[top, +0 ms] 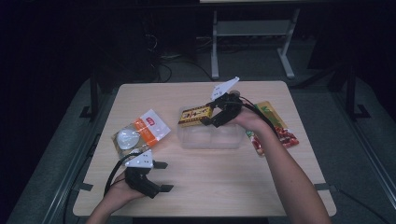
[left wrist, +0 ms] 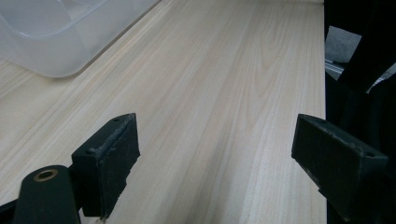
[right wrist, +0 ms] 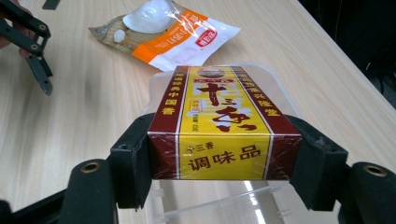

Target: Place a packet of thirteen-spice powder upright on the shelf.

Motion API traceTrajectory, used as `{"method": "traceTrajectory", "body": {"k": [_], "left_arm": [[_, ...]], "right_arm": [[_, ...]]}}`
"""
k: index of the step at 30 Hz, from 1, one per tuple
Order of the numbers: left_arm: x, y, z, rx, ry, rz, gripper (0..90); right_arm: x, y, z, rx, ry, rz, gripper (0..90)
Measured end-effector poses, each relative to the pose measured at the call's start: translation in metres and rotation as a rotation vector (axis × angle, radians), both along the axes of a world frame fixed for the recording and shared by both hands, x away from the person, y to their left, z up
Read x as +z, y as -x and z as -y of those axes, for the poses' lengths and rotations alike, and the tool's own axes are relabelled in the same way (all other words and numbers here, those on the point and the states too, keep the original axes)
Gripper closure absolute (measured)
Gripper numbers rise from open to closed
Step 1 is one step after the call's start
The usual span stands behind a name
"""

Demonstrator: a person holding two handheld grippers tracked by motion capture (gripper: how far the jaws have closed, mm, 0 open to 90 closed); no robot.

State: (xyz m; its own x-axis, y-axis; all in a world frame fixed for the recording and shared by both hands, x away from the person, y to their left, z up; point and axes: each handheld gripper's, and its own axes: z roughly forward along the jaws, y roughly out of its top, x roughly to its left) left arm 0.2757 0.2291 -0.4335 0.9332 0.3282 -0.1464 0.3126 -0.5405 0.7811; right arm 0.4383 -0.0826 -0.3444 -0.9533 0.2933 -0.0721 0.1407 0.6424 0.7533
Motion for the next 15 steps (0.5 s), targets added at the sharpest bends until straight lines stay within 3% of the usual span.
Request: {"method": "traceTrajectory", "body": {"k": [5,6,10,13,15], "left_arm": [[0.000,0.000,0.001,0.001,0.001,-0.008,14.6],[0.000,0.000,0.001,0.001,0.002,-0.009,14.6],[0.000,0.000,0.000,0.002,0.007,-0.012,14.6],[0.000,0.000,0.001,-0.003,0.002,-0.010,14.6],[-0.001,0.000,0.001,-0.006,0.000,-0.012,14.6]], "right_arm": [[-0.009,-0.005,-0.004,-0.001,0.022,-0.021,31.6],[-0.011,-0.007,-0.004,0.016,0.028,-0.002,31.6],[-0.014,-0.010,-0.006,0.022,0.024,0.000,31.5],[-0.014,-0.009,-0.007,0.005,0.018,-0.026,31.4],[-0.015,-0.011,-0.006,0.021,0.012,-0.011,31.4]]}}
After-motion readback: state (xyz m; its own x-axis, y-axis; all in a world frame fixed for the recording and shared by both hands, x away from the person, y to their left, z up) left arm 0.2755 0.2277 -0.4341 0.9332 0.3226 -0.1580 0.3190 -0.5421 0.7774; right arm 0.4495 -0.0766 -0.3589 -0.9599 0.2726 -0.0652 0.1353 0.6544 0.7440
